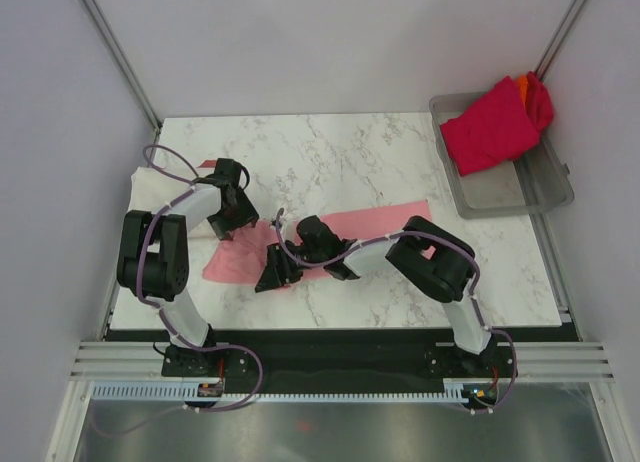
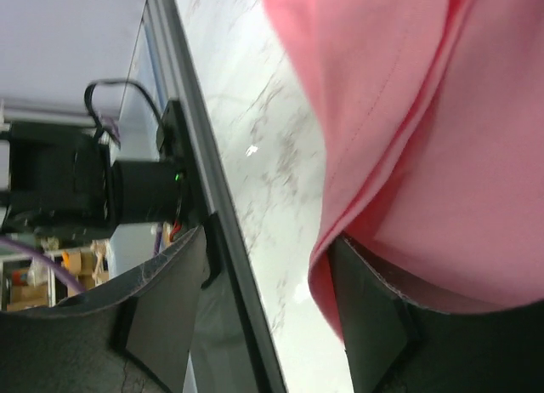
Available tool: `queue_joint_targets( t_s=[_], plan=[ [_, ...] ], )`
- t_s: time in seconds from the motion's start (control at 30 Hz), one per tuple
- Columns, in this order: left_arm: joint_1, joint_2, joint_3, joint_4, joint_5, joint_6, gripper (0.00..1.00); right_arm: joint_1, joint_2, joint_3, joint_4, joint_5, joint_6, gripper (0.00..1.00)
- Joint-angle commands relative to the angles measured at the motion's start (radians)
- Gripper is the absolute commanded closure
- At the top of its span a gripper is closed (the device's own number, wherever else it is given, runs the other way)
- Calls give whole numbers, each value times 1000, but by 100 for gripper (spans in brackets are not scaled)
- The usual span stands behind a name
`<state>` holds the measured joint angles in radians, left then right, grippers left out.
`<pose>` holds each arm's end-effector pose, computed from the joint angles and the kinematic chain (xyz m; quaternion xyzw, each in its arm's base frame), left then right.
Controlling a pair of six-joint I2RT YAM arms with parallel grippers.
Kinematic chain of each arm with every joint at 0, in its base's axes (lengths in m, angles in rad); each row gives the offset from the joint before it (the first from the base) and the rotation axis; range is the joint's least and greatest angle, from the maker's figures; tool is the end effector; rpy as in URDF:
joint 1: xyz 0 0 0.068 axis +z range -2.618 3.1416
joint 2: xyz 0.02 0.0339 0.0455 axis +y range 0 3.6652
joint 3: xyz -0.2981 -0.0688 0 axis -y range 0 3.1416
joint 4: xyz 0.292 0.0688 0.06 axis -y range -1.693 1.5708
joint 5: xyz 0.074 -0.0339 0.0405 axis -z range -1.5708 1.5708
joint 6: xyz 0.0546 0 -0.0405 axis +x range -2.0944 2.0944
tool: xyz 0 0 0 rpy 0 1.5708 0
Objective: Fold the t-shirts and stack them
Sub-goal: Fold the tshirt
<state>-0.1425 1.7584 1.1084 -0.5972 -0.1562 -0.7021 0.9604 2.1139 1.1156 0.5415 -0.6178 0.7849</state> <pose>0.3823 -0.0463 0.1561 -0.2838 0.9422 0.0044 0.1781 0.2544 0.4189 0.1035 -0.2310 0.7915 0.5517 0.1260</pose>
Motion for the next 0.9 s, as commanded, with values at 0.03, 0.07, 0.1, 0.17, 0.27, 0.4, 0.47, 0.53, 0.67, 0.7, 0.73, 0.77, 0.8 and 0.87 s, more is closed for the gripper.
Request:
queue_joint_targets(
  t_s=[0.03,0.07,0.1,0.17,0.27,0.4,0.47,0.53,0.67,0.7,0.73,0.77,0.8,0.87],
  plan=[
    [-2,6,36,-7,-33,24,24,55,-152,-83,9,-97,-70,32],
    [-2,4,36,-7,-32,24,24,64,-170,-100,5,-99,-81,31],
    [-2,0,34,-7,-31,24,24,66,-214,-115,-14,-91,-116,31],
    [-2,-10,30,-6,-32,24,25,67,-265,-151,-104,-31,-169,30],
    [-9,-43,18,-6,-34,16,25,52,-353,-163,-242,64,-248,30],
    [-23,-82,7,-4,-51,19,25,40,-399,-152,-322,78,-283,26],
    [-23,-86,7,-4,-49,18,25,44,-382,-131,-321,34,-277,26],
    [-23,-83,4,-7,-52,18,25,47,-355,-134,-272,15,-256,26],
    [-23,-112,-40,-15,-80,-5,25,72,-312,-131,-247,0,-236,25],
    [-23,-144,-54,-13,-91,-13,25,86,-295,-128,-245,1,-237,24],
    [-23,-161,-70,-10,-94,-20,25,93,-284,-122,-245,1,-236,24],
    [-23,-181,-99,-9,-97,-33,25,98,-261,-116,-245,1,-237,24],
    [-23,-215,-111,-7,-101,-36,25,104,-253,-108,-245,12,-237,25],
    [-23,-250,-139,-10,-105,-45,25,106,-253,-118,-220,38,-228,27]
  ],
)
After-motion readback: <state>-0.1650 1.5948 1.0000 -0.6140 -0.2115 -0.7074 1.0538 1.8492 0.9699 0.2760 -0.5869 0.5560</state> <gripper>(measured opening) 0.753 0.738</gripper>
